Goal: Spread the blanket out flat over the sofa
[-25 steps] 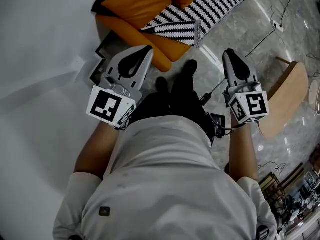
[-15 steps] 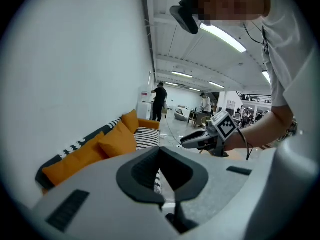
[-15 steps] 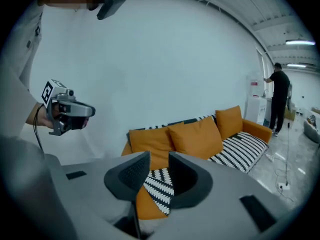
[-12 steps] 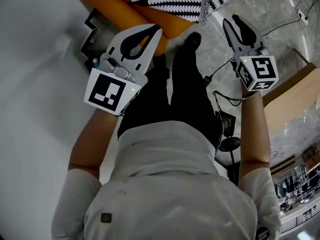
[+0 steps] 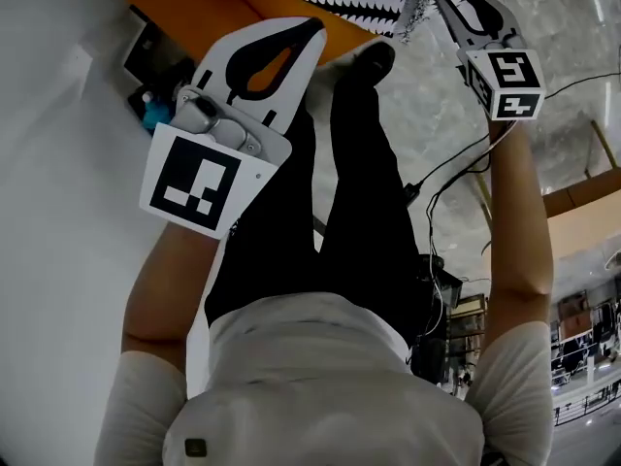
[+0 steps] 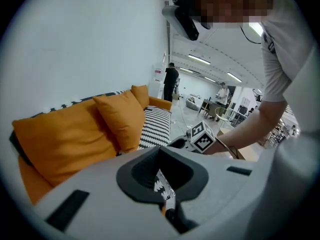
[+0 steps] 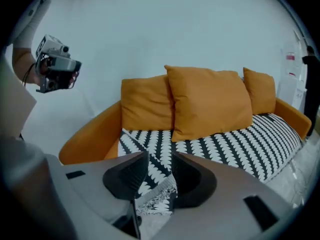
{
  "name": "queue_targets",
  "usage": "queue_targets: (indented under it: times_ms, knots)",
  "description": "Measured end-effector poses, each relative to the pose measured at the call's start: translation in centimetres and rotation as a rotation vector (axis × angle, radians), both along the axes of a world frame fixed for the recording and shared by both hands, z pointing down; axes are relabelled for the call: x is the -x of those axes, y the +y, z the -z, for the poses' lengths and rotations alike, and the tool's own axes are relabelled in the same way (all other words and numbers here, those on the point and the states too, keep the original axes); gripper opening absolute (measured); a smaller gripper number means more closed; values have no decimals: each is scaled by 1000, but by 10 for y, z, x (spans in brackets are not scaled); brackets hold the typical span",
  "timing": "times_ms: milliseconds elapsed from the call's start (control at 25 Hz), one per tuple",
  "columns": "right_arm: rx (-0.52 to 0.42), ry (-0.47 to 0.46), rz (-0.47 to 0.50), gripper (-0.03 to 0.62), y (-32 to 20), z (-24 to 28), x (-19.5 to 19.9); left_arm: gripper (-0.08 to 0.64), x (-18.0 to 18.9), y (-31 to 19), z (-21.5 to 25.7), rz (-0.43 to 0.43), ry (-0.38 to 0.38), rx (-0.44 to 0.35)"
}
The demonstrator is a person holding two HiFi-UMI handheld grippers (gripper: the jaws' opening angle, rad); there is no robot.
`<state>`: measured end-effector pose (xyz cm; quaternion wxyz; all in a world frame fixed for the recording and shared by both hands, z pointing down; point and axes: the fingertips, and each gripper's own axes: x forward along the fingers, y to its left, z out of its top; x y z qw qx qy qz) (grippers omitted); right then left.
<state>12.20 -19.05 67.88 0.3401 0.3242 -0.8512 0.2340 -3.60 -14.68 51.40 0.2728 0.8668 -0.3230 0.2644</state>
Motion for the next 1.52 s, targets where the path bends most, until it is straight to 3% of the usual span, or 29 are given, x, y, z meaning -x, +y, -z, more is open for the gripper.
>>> queue_targets:
  times_ms: [120, 320, 640, 720, 800, 1040, 1200, 1320, 1520]
  knots:
    - [30, 86, 76, 147, -8, -44, 2, 6, 2, -5, -17, 36, 11, 22]
    - [54, 183, 216, 150, -17, -121, 0, 6, -1, 2, -52, 8, 2, 47]
    - [134, 189, 370, 169, -20, -161, 10, 6, 25, 4, -63, 27, -16, 95]
    - [126, 192, 361, 144, -18, -168, 7, 6, 29, 6, -70, 40, -14, 106]
    - [120, 186, 344, 43, -15, -172, 4, 6, 31, 7, -79, 51, -13, 111]
    - [97, 131, 290, 37, 14, -138, 7, 6, 41, 13, -74, 65, 1, 90]
    - [43, 95, 293, 37, 58, -98, 31, 6, 52, 24, -64, 33, 11, 74]
    - [15, 67, 334, 37, 95, -68, 42, 6, 49, 32, -49, 25, 10, 58]
    - [-77, -2, 514, 36, 116, -31, 52, 6, 30, 21, -1, 106, -37, -60]
